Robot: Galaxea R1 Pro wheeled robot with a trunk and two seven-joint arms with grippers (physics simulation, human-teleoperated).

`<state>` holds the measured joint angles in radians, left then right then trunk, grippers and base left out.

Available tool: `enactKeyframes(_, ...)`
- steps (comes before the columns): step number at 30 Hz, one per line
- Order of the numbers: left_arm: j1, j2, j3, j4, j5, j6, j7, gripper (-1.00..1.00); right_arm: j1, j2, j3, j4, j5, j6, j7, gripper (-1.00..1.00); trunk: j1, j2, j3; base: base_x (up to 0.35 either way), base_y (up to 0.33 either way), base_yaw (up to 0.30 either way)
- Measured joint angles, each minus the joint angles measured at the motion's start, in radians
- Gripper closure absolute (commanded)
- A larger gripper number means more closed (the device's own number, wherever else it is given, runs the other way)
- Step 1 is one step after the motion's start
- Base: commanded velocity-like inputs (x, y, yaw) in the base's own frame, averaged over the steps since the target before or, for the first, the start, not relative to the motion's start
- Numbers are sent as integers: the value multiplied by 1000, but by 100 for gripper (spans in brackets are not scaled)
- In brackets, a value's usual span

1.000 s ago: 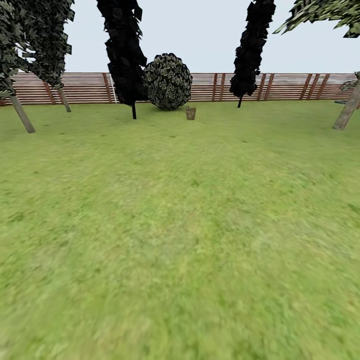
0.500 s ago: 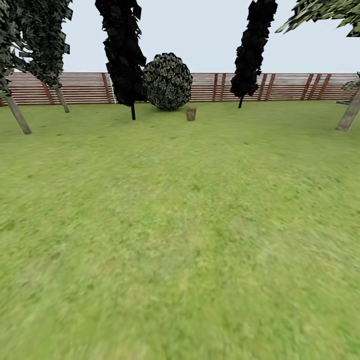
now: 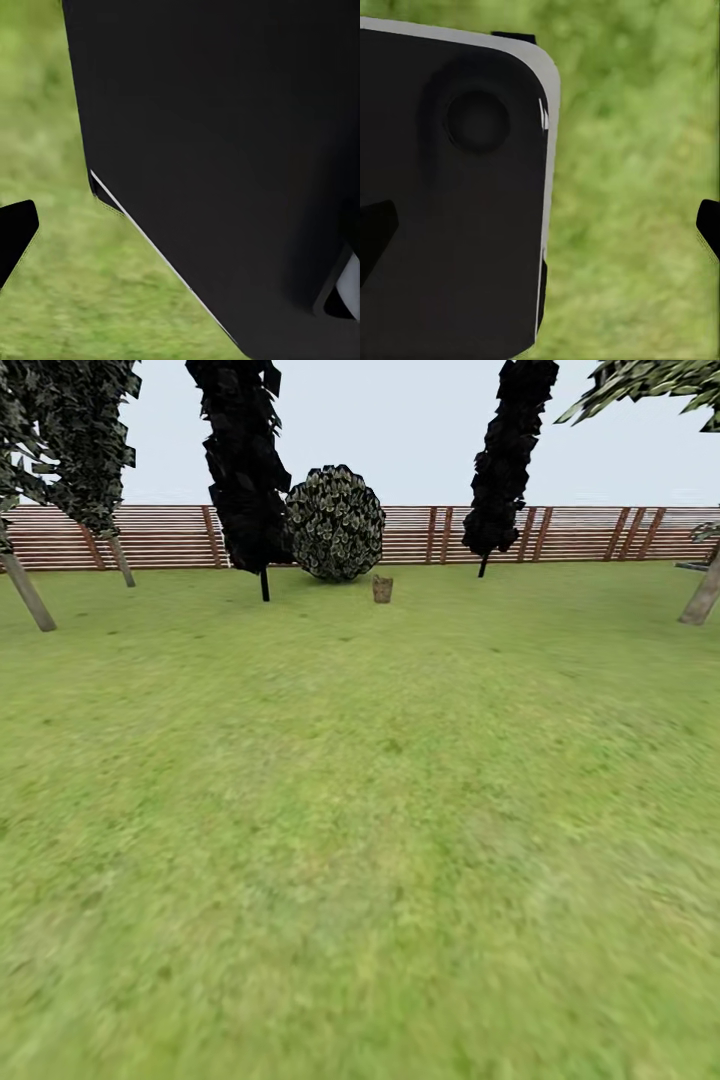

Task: Take the three Easter eggs out of the wicker basket on the lawn in the garden, then place them on the lawn next to a single tree (choose any tree) so that all three eggs are next to the same tree and none are left in the basket.

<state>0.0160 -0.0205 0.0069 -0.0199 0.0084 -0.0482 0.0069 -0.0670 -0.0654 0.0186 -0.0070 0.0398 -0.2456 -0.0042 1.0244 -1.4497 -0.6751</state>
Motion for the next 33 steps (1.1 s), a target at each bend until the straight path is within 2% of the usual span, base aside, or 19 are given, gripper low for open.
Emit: enactKeyframes(33, 0, 2, -1, 1, 0, 1, 0, -100, 0, 5, -1, 2, 0, 0, 0, -100, 0, 0, 0, 335, 0, 0)
